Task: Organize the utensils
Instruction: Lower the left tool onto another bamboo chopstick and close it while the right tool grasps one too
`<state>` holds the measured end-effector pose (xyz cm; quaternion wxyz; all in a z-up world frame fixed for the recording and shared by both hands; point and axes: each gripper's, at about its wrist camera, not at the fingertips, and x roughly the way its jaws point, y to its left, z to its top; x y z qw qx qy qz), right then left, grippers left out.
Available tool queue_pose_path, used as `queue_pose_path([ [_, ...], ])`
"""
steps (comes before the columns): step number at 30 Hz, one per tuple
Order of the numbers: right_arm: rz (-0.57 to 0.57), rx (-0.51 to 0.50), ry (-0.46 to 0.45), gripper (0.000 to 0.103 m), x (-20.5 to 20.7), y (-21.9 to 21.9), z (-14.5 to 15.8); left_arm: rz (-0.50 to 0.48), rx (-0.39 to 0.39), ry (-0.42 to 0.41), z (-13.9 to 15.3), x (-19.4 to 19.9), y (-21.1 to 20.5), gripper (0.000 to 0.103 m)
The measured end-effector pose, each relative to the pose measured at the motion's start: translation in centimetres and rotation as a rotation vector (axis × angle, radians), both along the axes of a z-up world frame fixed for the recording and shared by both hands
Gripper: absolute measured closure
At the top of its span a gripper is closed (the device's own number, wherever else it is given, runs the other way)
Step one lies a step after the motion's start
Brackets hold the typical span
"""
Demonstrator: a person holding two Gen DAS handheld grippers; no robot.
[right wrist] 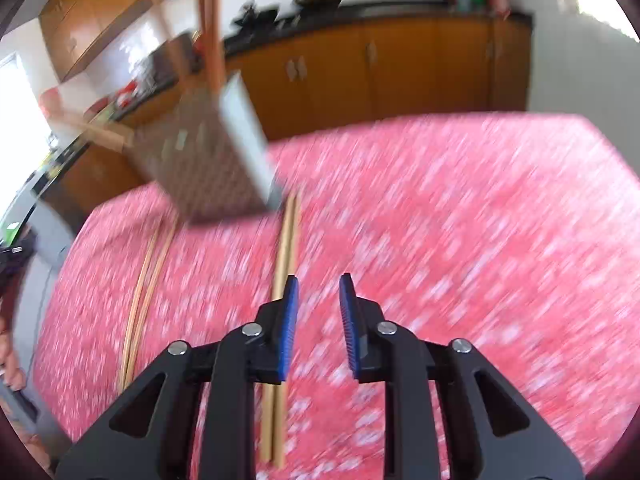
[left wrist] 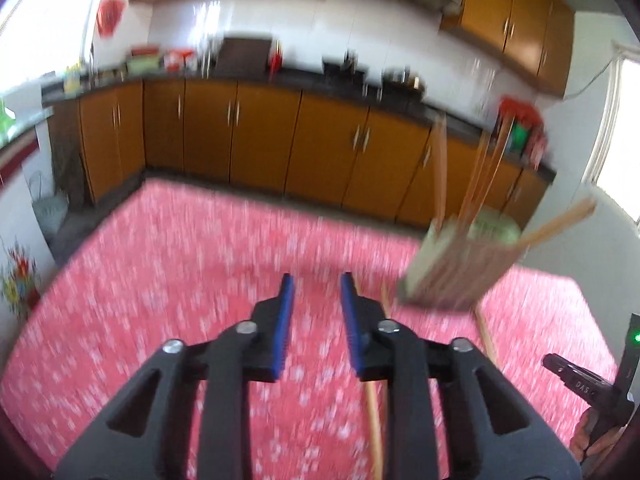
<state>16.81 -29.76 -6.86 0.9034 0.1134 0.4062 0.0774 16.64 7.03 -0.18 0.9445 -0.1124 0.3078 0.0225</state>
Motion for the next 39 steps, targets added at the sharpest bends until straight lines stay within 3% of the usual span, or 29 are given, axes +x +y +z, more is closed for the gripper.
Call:
queue_pose_path([
  [6,0.073,-0.049,0.064,0.083,-0.1,3.0,-2.7,-0.091,-0.051,0.151,-5.6,0.1,-1.3,0.082],
  [10,0.083,-0.075,0.083,0.087,0.3,3.5,-3.7,-0.141,-0.06,0.187,-7.1,0.2,-2.9,0.082],
  [11,0.081,-0.091,0.083,0.095,0.3,3.4,-3.9,-0.156,-0.057,0.195,-7.4,0.2,-3.4,0.082],
  [14,0.019,-0.182,0.061,0.095,0.7,3.1,-4.0,-0.197,-0.036,0.222,-8.2,0.3,-4.6,0.086],
  [17,-0.034,-0.163,0.068,0.095,1.0,1.9,-4.0,-0.225,-0.027,0.239,-8.7,0.4,-5.5,0.089],
  [23,-0.033,-0.184,0.059,0.095,1.0,1.6,-3.9,-0.258,0.019,0.285,-10.0,0.6,-7.3,0.091],
  [33,-0.007,-0.193,0.039,0.095,-1.2,1.5,-3.7,-0.186,0.098,0.3,-10.7,2.2,-6.8,0.094],
  [39,-0.075,-0.193,0.038,0.095,0.9,0.4,-3.6,-0.087,0.061,0.297,-10.5,5.0,-2.4,0.094],
])
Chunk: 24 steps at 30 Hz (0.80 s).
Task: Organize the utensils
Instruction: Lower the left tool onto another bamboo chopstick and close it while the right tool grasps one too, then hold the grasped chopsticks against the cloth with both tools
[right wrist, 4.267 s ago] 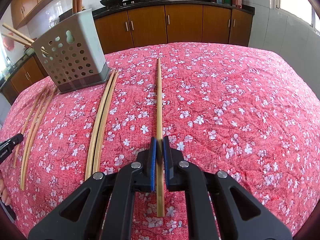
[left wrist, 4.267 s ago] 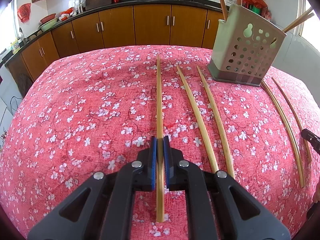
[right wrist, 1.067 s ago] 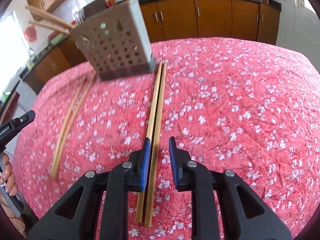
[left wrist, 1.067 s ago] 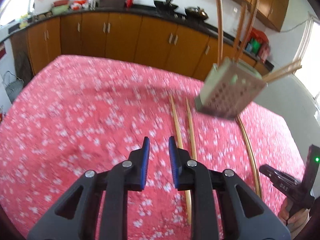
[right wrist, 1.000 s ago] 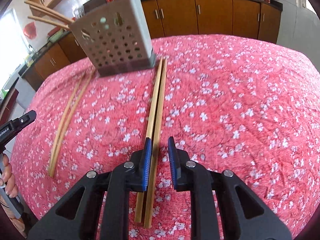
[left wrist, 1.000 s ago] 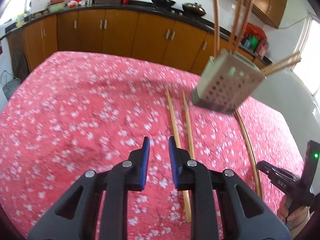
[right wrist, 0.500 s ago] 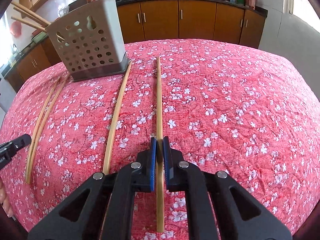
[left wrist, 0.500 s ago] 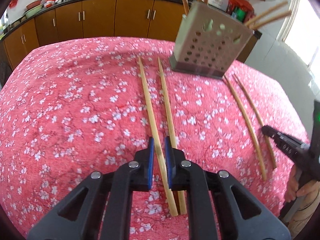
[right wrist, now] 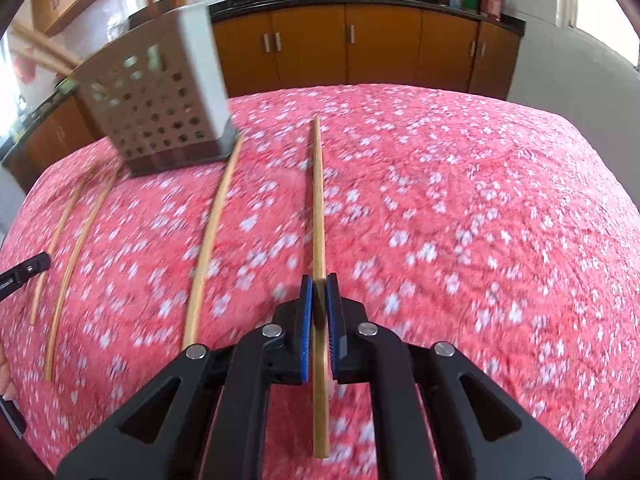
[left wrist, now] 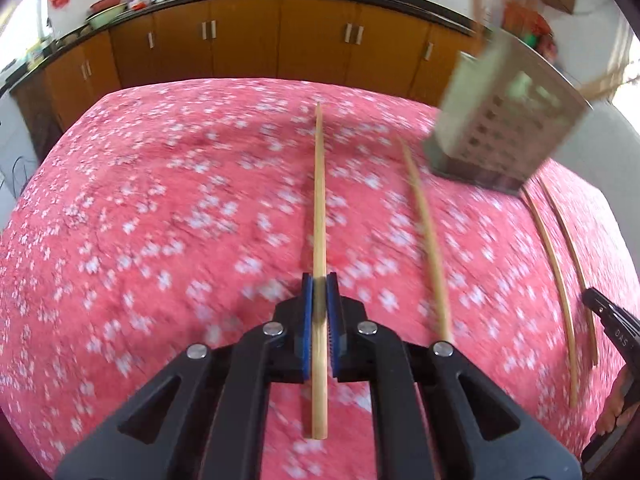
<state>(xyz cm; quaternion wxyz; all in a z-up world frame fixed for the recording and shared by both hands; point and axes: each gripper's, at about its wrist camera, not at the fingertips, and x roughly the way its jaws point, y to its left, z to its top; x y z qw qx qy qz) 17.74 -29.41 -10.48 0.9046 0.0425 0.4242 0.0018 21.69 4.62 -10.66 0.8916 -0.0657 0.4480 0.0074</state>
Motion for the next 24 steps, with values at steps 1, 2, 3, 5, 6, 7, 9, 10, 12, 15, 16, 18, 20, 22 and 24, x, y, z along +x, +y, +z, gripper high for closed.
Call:
queue_pose_path([
  [1,-0.005,-0.005,-0.004,0.095,0.5,-0.1,0.0,0.004,-0.002,0.0,0.0,0.2,0.4,0.094],
  [2,-0.007,-0.012,-0.008,0.095,0.8,-0.1,0.0,0.006,0.0,-0.001,0.0,0.4,0.8,0.092],
  [3,-0.009,-0.019,-0.012,0.095,1.2,-0.1,0.0,0.003,0.013,-0.006,0.0,0.6,1.0,0.092],
  [5,-0.007,-0.035,-0.025,0.095,1.9,0.0,0.0,-0.006,0.033,-0.02,0.0,1.0,0.9,0.092],
  [6,-0.008,-0.032,-0.025,0.095,2.1,0.0,0.0,-0.012,0.047,-0.03,0.0,0.9,0.7,0.092],
  [7,-0.01,-0.026,-0.025,0.095,2.3,-0.1,-0.1,-0.021,0.076,-0.046,-0.1,0.8,0.4,0.092],
  [9,-0.01,-0.024,-0.025,0.095,2.3,-0.2,-0.1,-0.021,0.084,-0.048,-0.1,1.0,0.3,0.092],
  [10,-0.01,-0.024,-0.025,0.095,2.4,-0.2,-0.1,-0.02,0.08,-0.049,-0.1,1.0,0.5,0.092],
  [12,-0.01,-0.025,-0.025,0.095,2.6,-0.3,0.0,-0.02,0.079,-0.048,-0.1,1.1,0.4,0.092],
  [15,-0.011,-0.032,-0.024,0.095,2.6,-0.2,0.0,-0.021,0.087,-0.048,-0.1,1.1,0.3,0.092],
  [16,-0.011,-0.034,-0.024,0.095,2.6,-0.2,0.1,-0.021,0.087,-0.048,-0.1,1.0,0.3,0.092],
  [18,-0.012,-0.034,-0.023,0.095,2.7,-0.2,0.0,-0.021,0.081,-0.048,0.0,0.9,0.2,0.092],
  [20,-0.012,-0.034,-0.023,0.095,2.6,-0.2,0.0,-0.02,0.074,-0.049,0.0,0.8,0.2,0.092],
  [22,-0.012,-0.034,-0.023,0.095,2.6,-0.2,0.0,-0.019,0.073,-0.049,0.0,0.8,0.2,0.092],
  [24,-0.012,-0.034,-0.023,0.095,2.6,-0.2,0.0,-0.019,0.07,-0.049,0.0,0.8,0.3,0.092],
])
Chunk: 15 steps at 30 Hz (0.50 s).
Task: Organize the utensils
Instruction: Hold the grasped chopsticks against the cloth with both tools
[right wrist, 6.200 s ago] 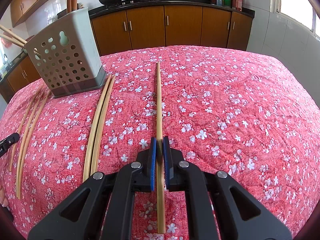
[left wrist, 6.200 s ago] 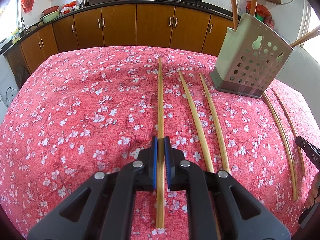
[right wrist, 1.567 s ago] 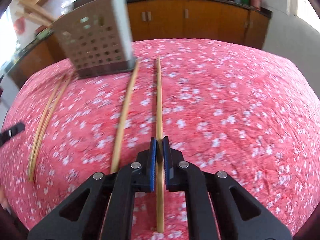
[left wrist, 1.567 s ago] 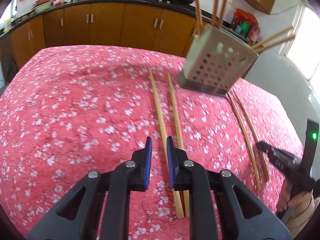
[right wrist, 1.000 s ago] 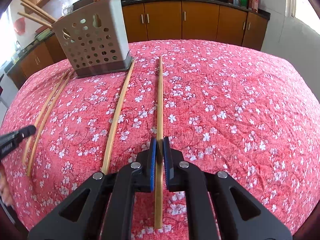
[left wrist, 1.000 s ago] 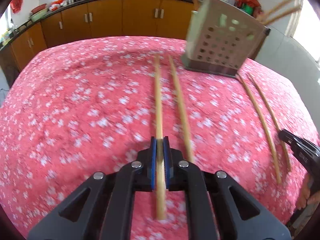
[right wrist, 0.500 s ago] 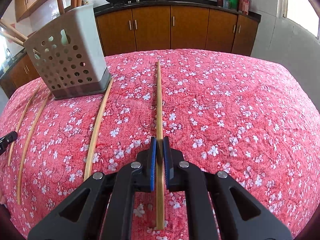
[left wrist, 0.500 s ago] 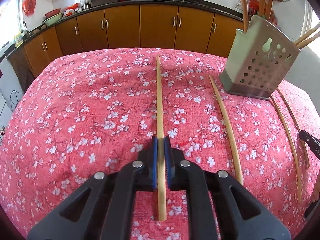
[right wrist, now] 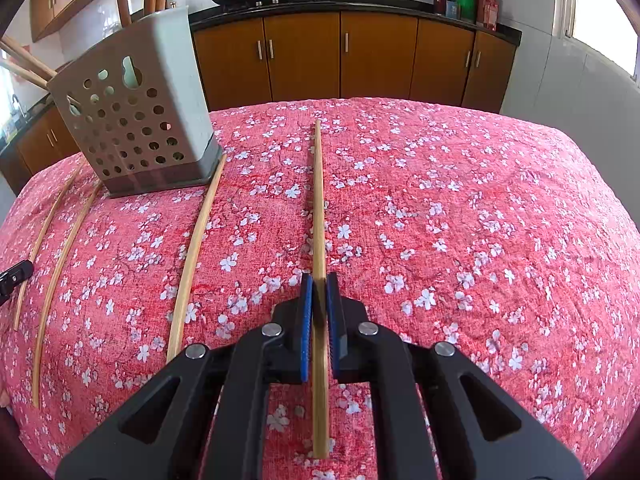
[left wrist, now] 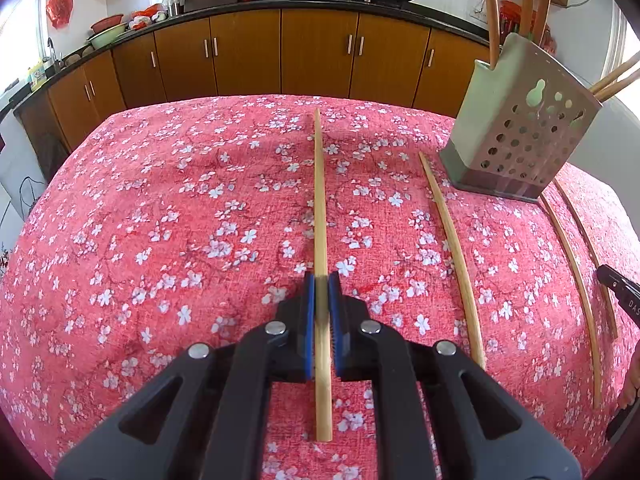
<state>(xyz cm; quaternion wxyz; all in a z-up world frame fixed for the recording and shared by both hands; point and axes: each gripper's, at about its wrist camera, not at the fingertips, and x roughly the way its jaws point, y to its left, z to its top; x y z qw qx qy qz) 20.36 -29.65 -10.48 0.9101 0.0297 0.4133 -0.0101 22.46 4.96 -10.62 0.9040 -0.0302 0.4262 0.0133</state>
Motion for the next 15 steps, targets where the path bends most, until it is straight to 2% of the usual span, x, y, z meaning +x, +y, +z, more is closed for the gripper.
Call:
queue_pose_path([
  [15,0.0,0.001,0.0,0.095,-0.03,0.02,-0.01,0.001,-0.002,0.001,0.02,0.05,0.01,0.092],
])
